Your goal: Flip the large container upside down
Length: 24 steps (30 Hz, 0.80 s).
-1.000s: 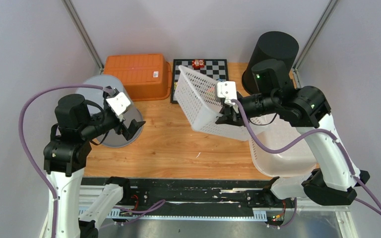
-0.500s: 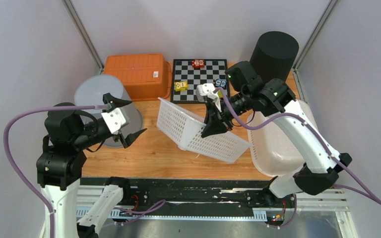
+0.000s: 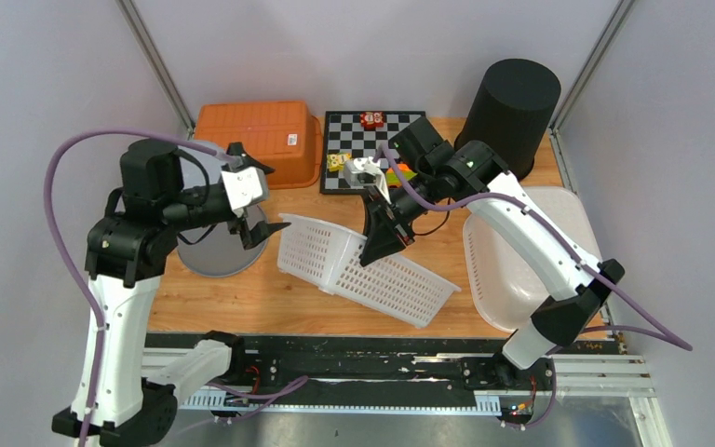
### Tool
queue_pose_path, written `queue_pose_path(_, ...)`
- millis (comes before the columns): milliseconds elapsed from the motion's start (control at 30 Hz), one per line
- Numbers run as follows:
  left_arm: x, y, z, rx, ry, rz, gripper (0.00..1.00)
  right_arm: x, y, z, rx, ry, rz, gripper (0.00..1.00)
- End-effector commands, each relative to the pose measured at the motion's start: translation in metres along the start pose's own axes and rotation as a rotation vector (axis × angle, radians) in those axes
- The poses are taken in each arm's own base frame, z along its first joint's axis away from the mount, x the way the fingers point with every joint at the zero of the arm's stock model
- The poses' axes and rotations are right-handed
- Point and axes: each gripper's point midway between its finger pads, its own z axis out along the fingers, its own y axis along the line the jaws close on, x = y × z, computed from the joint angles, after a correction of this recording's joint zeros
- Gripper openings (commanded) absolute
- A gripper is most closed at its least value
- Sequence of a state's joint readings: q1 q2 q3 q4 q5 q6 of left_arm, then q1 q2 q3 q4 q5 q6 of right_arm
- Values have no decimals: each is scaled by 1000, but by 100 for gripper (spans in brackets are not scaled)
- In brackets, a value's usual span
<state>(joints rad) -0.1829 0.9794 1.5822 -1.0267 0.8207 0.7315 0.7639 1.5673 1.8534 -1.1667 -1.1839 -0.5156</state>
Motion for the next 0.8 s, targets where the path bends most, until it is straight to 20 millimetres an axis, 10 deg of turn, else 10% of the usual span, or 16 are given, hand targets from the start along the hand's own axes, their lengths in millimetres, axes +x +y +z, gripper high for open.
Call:
queue_pose_path(0,2,-24,15,140,30,56,98,-7,12,10,-104,-37,0,2)
queue_pose_path(433,33,-57,45,320,133,75,74,5,14,18,-152,10,30,2)
queue_pose_path(767,40,-75,47,398,160,72,35,4,18,19,-151,24,17,2)
